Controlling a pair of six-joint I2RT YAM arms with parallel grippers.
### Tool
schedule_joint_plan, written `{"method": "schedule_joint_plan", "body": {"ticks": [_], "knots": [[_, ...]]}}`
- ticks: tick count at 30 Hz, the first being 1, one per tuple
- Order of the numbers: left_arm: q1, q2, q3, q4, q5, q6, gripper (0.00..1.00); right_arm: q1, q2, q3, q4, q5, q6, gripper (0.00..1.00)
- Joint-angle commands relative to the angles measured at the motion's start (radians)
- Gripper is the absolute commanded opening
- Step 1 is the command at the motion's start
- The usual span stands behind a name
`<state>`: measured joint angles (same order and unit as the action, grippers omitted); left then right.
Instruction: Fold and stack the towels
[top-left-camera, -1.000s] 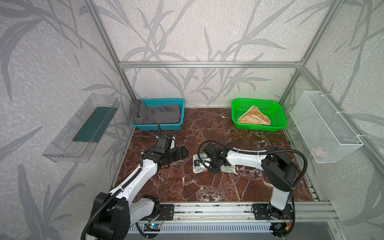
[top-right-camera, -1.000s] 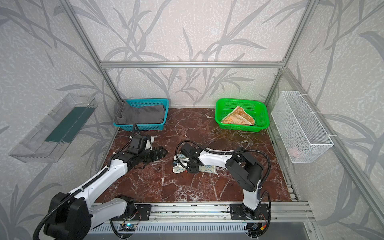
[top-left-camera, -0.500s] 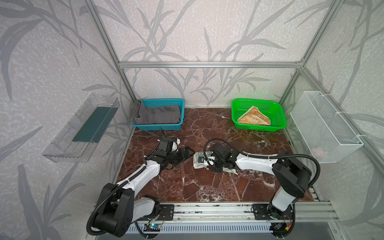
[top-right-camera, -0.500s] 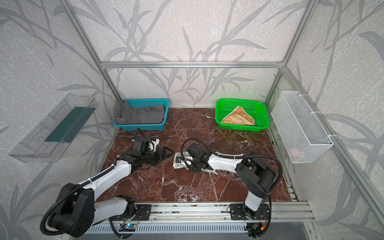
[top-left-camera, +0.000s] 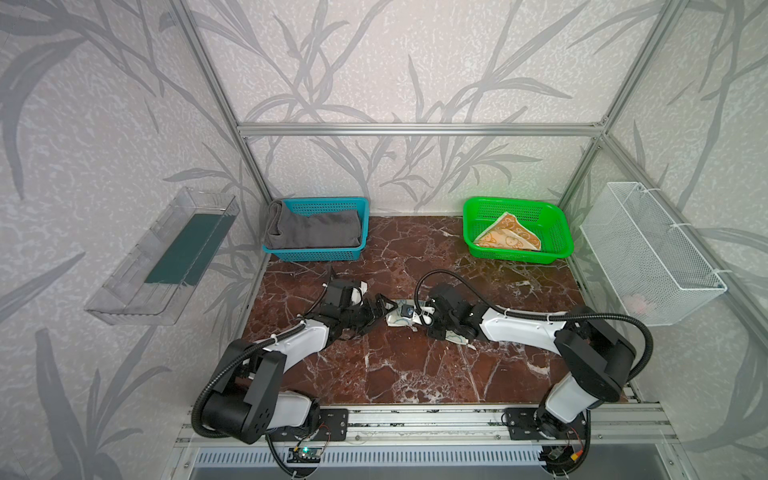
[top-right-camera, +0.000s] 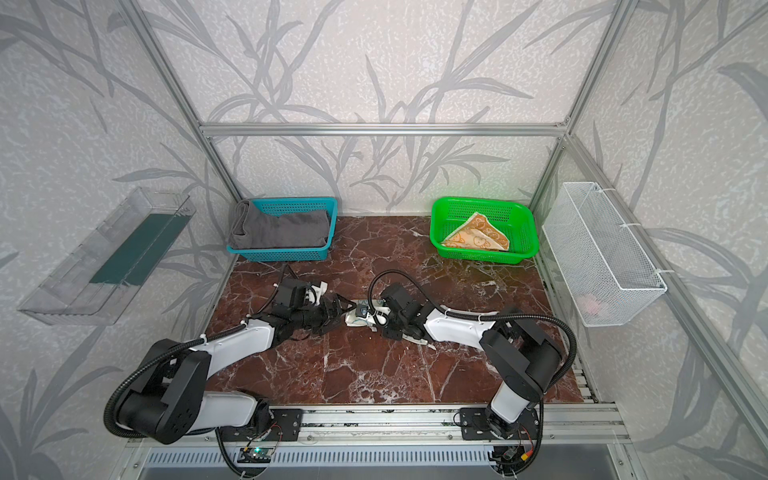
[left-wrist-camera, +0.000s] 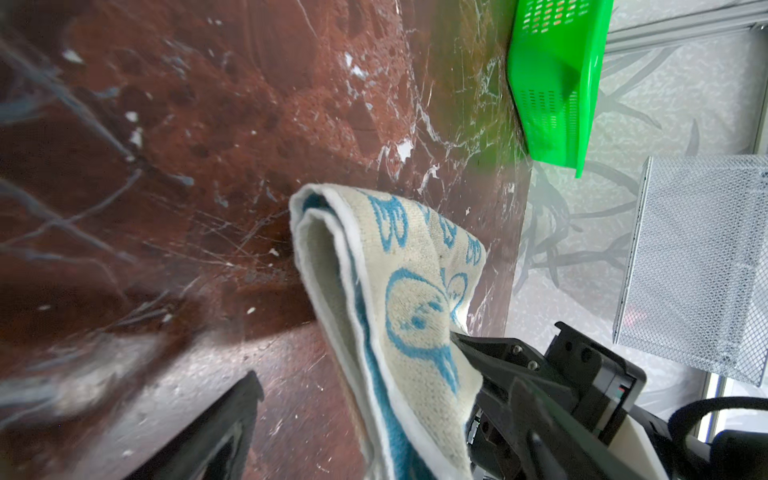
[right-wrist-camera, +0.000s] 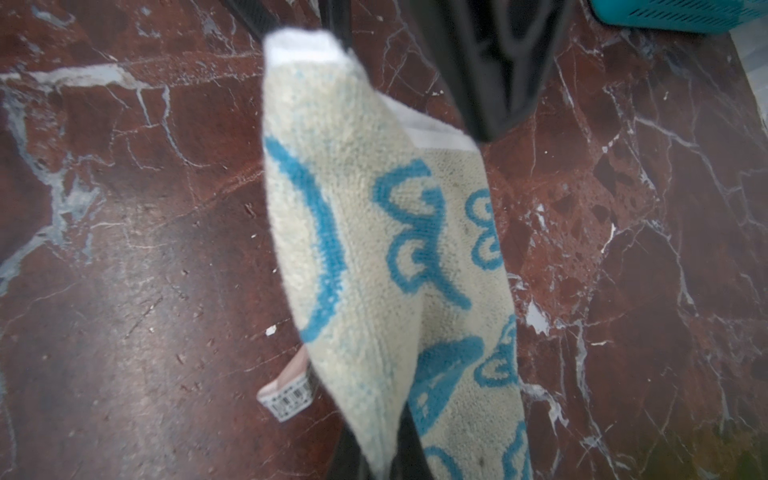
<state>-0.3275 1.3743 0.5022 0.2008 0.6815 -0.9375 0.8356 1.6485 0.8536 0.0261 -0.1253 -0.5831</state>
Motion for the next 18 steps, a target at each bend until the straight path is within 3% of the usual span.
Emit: {"method": "schedule_joint_plan", "body": {"ticks": [1,6,11,14,15,18], "knots": [[-0.027,0.038,-0.004,0.122,0.012,-0.068,0.94,-0.003,-0.033,-0.011,0.044,-0.016,0.009,0.0],[-0.052,0.125,0.002,0.204,0.032,-0.108,0.84,-0.003,-0.036,-0.014,0.048,-0.025,-0.016,0.0],[-0.06,0.2,0.005,0.307,0.059,-0.16,0.64,-0.003,-0.041,-0.028,0.051,-0.044,-0.032,0.0],[-0.061,0.224,0.008,0.355,0.07,-0.181,0.42,0.0,-0.039,-0.02,0.013,-0.063,-0.046,0.0],[-0.061,0.227,0.011,0.359,0.072,-0.182,0.35,0.002,-0.041,-0.018,-0.001,-0.07,-0.047,0.03],[-0.06,0.229,0.023,0.336,0.073,-0.167,0.21,0.006,-0.056,-0.012,-0.048,-0.101,-0.039,0.27]]}}
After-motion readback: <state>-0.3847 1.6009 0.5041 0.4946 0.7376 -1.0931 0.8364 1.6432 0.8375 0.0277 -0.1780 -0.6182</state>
